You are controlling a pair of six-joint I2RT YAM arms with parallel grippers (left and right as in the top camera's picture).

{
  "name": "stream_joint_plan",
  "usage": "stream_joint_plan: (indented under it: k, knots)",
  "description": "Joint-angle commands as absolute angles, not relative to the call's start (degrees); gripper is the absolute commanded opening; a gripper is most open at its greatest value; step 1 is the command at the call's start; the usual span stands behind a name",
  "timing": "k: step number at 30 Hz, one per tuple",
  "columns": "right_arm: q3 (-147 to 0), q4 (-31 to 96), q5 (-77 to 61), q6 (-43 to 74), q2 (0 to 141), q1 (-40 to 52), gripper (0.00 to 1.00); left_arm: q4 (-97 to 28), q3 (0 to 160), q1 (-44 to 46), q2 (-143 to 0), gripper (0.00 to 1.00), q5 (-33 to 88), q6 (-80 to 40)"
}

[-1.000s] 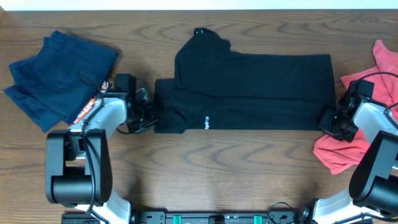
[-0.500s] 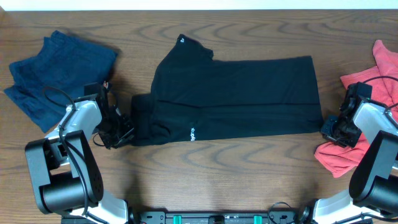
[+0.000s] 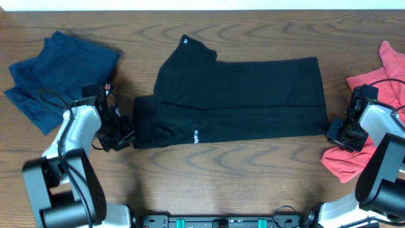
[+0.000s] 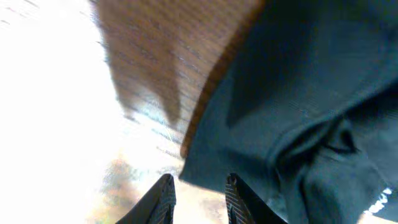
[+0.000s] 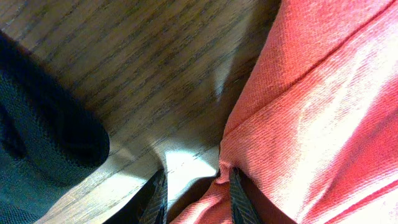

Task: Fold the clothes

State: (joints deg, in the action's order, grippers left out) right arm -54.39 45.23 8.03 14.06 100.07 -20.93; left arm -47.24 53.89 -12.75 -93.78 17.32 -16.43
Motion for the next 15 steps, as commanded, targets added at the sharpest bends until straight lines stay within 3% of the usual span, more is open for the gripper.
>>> stream_joint_plan:
  k: [1, 4, 10, 15]
  knots:
    - [-53.8, 45.5, 8.3, 14.7, 99.8, -20.6, 0.32, -47.7, 53.6, -12.8, -90.0, 0.30, 14.6, -15.5]
    - [-53.8, 45.5, 7.9, 14.7, 99.8, -20.6, 0.32, -47.5, 53.6, -12.8, -87.0, 0.31, 14.2, -15.5]
    - [-54.0, 45.8, 7.0, 14.7, 99.7, -20.6, 0.34, -46.0, 53.6, -12.8, -82.3, 0.42, 14.3, -14.9]
    - [-55.6, 47.9, 6.7, 14.8, 98.7, -20.6, 0.39, -45.7, 56.6, -11.9, -81.6, 0.60, 20.3, -10.9]
